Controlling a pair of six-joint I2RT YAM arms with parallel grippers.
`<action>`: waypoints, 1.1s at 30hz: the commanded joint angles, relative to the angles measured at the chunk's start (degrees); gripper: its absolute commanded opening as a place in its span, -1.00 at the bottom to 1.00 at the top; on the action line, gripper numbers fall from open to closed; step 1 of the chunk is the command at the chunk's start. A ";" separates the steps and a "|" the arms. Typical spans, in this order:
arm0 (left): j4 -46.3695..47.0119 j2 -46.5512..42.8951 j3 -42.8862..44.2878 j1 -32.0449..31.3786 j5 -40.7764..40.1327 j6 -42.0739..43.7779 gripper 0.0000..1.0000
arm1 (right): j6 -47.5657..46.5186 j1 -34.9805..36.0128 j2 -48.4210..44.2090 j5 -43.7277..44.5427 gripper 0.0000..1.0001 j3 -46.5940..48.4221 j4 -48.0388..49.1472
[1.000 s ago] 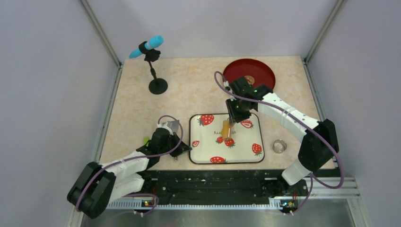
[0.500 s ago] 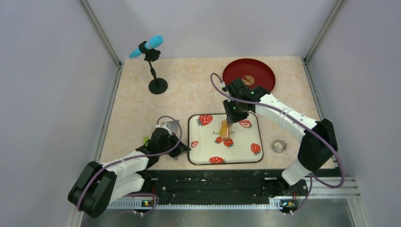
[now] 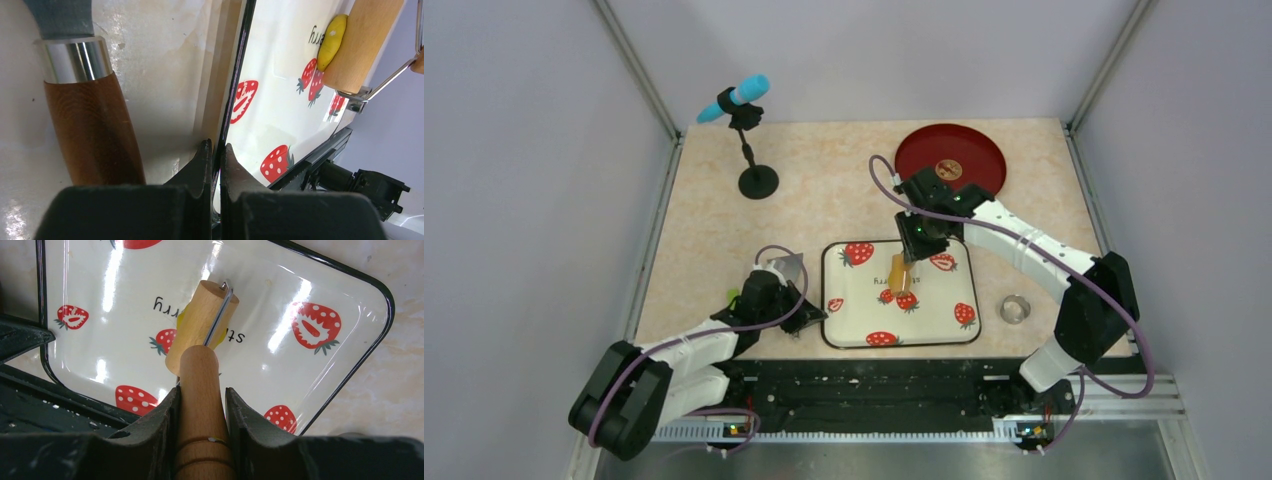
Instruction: Roll out the dumpling wrappers from the dough
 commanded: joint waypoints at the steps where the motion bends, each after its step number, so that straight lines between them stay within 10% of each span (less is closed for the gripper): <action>1: -2.40 0.93 -1.90 1.65 -5.41 -1.38 -1.00 | -4.49 -0.13 11.68 18.18 -1.00 -10.68 -5.85; 33: -1.02 -0.30 -3.27 3.03 -4.12 -1.46 -1.00 | -4.50 1.02 16.01 11.66 -1.00 -13.85 1.01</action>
